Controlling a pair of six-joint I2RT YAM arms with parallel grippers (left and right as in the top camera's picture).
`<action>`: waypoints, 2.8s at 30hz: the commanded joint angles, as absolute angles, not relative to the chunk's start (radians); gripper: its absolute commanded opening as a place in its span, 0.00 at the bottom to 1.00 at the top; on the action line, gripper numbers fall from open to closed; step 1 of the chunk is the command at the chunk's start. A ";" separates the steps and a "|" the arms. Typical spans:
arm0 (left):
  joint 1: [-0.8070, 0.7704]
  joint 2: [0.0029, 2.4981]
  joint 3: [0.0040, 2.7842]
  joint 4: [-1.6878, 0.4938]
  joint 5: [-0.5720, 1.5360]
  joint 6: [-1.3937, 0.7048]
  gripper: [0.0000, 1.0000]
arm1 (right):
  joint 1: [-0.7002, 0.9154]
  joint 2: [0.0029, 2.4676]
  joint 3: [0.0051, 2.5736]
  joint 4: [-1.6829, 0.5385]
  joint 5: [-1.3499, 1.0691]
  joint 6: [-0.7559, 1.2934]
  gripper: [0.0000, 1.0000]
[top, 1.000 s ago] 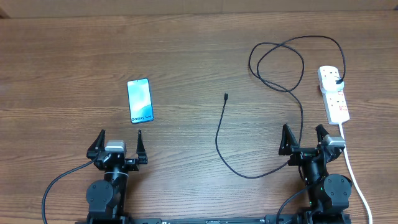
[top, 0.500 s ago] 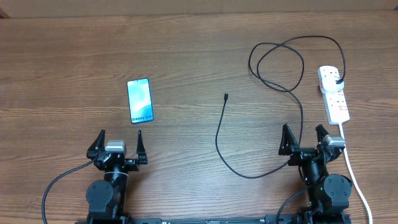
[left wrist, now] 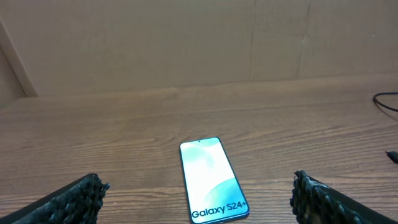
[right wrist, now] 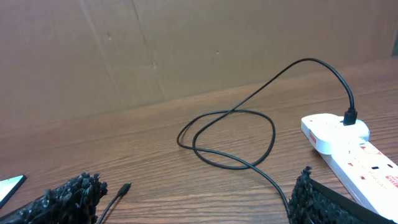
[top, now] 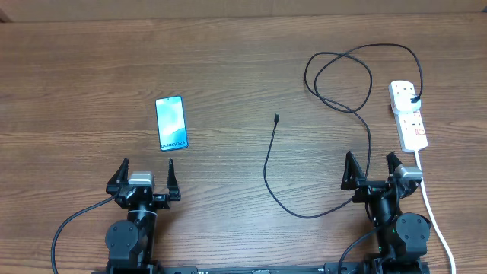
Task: Plug charger to phone and switch on socket
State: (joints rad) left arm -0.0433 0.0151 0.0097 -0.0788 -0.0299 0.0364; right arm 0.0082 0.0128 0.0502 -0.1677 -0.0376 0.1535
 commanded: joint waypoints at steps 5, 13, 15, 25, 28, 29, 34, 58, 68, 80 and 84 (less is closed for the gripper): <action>-0.038 0.005 0.005 -0.077 -0.017 0.046 1.00 | 0.014 0.003 0.045 -0.162 -0.039 0.156 1.00; -0.038 0.005 0.005 -0.075 -0.034 0.060 1.00 | 0.014 0.003 0.045 -0.162 -0.039 0.156 1.00; -0.038 0.005 0.005 -0.075 -0.033 0.075 1.00 | 0.014 0.003 0.045 -0.162 -0.039 0.156 1.00; -0.038 0.005 0.005 -0.049 0.080 0.059 1.00 | 0.014 0.003 0.045 -0.162 -0.039 0.156 1.00; -0.038 0.005 0.005 -0.049 0.080 0.056 1.00 | 0.014 0.003 0.045 -0.162 -0.039 0.156 1.00; -0.038 0.005 0.005 -0.047 0.082 0.052 1.00 | 0.014 0.003 0.045 -0.162 -0.039 0.156 1.00; -0.038 0.005 0.005 -0.048 0.136 0.041 1.00 | 0.014 0.003 0.045 -0.162 -0.039 0.156 1.00; -0.038 0.007 0.038 -0.016 0.067 0.030 0.99 | 0.014 0.003 0.045 -0.162 -0.039 0.156 1.00; -0.038 0.172 0.180 0.016 0.056 0.030 0.99 | 0.014 0.003 0.045 -0.162 -0.039 0.156 1.00; -0.038 0.722 0.665 -0.129 0.161 0.030 1.00 | 0.014 0.003 0.045 -0.162 -0.039 0.156 1.00; -0.038 0.902 0.861 -0.246 0.170 0.030 1.00 | 0.014 0.003 0.045 -0.162 -0.039 0.156 1.00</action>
